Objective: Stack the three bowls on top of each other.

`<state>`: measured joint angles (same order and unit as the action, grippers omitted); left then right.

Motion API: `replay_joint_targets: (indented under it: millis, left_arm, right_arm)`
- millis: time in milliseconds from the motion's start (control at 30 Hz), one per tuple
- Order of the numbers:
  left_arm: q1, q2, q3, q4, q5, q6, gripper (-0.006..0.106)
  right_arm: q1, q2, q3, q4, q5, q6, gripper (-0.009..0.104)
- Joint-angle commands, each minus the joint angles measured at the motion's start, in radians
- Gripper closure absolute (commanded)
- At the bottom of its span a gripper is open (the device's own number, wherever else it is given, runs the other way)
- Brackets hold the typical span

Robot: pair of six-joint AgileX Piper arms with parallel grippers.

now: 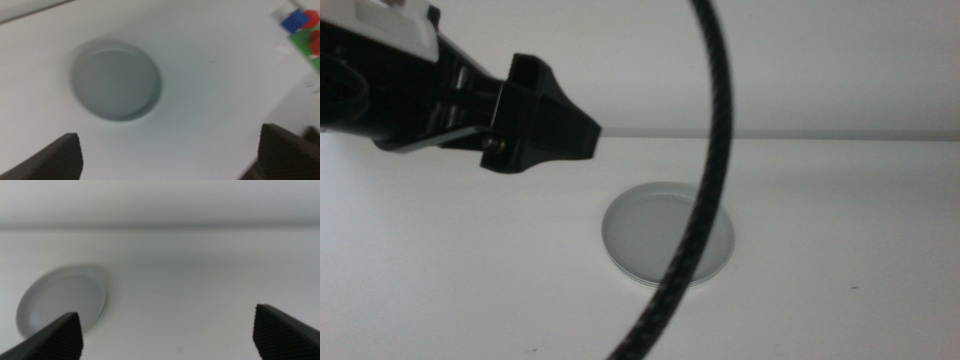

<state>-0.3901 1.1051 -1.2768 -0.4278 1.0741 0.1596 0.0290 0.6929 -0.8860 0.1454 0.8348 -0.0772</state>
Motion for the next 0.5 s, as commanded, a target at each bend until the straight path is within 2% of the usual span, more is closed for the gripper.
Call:
replay_joint_targets:
  millis: [0,67,300,467]
  left_arm:
    - [0.005,-0.014,0.007,0.090,-0.035,-0.002,0.007]
    - [0.026,-0.029,0.017,0.140,-0.091,-0.002,0.007]
    - [0.132,-0.148,0.216,0.157,-0.520,-0.002,0.007]
    - [0.208,-0.267,0.444,0.271,-0.717,-0.002,0.007]
  right_arm:
    - [-0.009,-0.024,0.025,-0.012,-0.079,-0.025,0.002]
    - [-0.009,-0.023,0.025,-0.012,-0.077,-0.025,0.002]
    - [-0.009,-0.023,0.025,-0.006,-0.070,-0.025,0.002]
    - [-0.009,-0.023,0.025,-0.006,-0.070,-0.025,0.002]
